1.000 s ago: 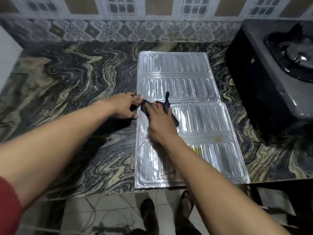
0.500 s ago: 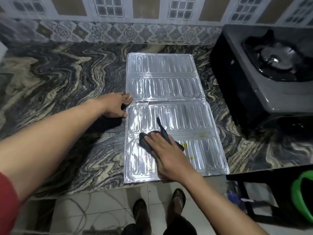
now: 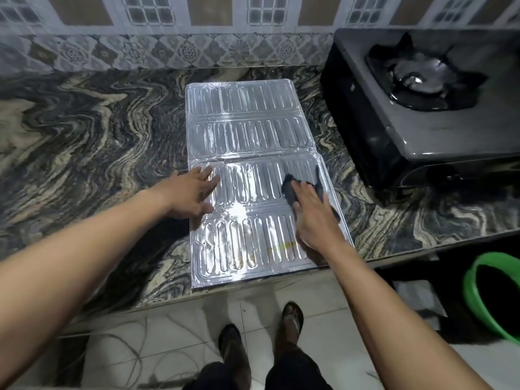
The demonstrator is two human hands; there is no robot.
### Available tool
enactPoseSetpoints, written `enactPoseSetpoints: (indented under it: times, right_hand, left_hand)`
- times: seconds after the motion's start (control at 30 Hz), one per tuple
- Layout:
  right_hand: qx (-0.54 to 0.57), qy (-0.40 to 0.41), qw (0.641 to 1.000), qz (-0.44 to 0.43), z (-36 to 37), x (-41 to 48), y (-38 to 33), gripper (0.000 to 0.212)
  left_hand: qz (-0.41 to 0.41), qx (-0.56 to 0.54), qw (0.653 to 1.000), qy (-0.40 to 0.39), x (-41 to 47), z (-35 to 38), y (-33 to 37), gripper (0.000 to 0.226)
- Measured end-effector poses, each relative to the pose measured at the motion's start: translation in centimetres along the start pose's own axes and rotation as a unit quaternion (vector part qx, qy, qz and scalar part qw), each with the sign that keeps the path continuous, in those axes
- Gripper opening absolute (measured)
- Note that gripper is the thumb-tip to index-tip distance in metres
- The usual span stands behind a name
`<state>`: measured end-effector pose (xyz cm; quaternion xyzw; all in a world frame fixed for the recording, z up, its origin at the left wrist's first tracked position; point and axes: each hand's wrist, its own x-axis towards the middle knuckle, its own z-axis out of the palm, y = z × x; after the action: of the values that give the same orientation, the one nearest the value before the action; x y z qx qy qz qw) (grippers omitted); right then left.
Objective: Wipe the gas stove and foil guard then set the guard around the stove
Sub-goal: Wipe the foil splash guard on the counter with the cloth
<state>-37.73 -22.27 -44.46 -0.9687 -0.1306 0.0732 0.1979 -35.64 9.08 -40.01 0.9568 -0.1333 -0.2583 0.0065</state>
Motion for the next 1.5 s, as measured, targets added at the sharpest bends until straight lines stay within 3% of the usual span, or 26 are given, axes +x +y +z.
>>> enactPoseSetpoints:
  times: [0.13, 0.27, 0.43, 0.53, 0.7, 0.87, 1.1, 1.27, 1.5]
  right_hand:
    - [0.002, 0.027, 0.997, 0.079, -1.0, -1.5, 1.5, 0.057]
    - [-0.011, 0.077, 0.988, 0.131, 0.7, -3.5, -1.8, 0.069]
    - [-0.005, 0.048, 0.999, 0.005, 3.3, -4.8, -6.9, 0.073]
    - [0.041, 0.018, 0.995, -0.091, 3.6, -4.9, -9.3, 0.055]
    - [0.028, -0.047, 0.970, -0.238, 4.9, -5.5, -11.3, 0.045]
    - [-0.015, -0.115, 0.932, -0.345, 5.0, -7.0, -8.3, 0.059]
    - [-0.005, -0.118, 0.946, -0.301, 0.6, -7.2, 0.9, 0.066]
    - [0.037, -0.084, 0.971, -0.220, -1.6, -7.1, 6.0, 0.052]
    - [0.136, -0.090, 0.983, -0.084, -4.3, -6.3, 5.5, 0.037]
  left_hand:
    - [0.007, 0.012, 1.000, 0.009, 0.7, 0.1, -0.4, 0.088]
    - [0.011, 0.018, 1.000, 0.011, 0.7, 0.0, -0.1, 0.088]
    - [0.015, 0.007, 1.000, 0.014, 0.7, -0.2, 0.0, 0.088]
    - [0.009, -0.025, 1.000, 0.015, 0.5, -0.1, -0.1, 0.089]
    - [0.005, -0.026, 0.999, 0.019, 0.5, -0.3, 0.0, 0.088]
    - [-0.022, -0.034, 0.999, 0.012, 0.1, -0.6, 0.6, 0.086]
    - [-0.068, -0.025, 0.997, 0.001, 0.5, -0.6, 2.1, 0.086]
    - [-0.096, -0.023, 0.995, 0.006, 1.0, -0.7, 3.4, 0.085]
    - [-0.199, -0.071, 0.977, 0.007, 0.9, -1.2, 8.0, 0.085]
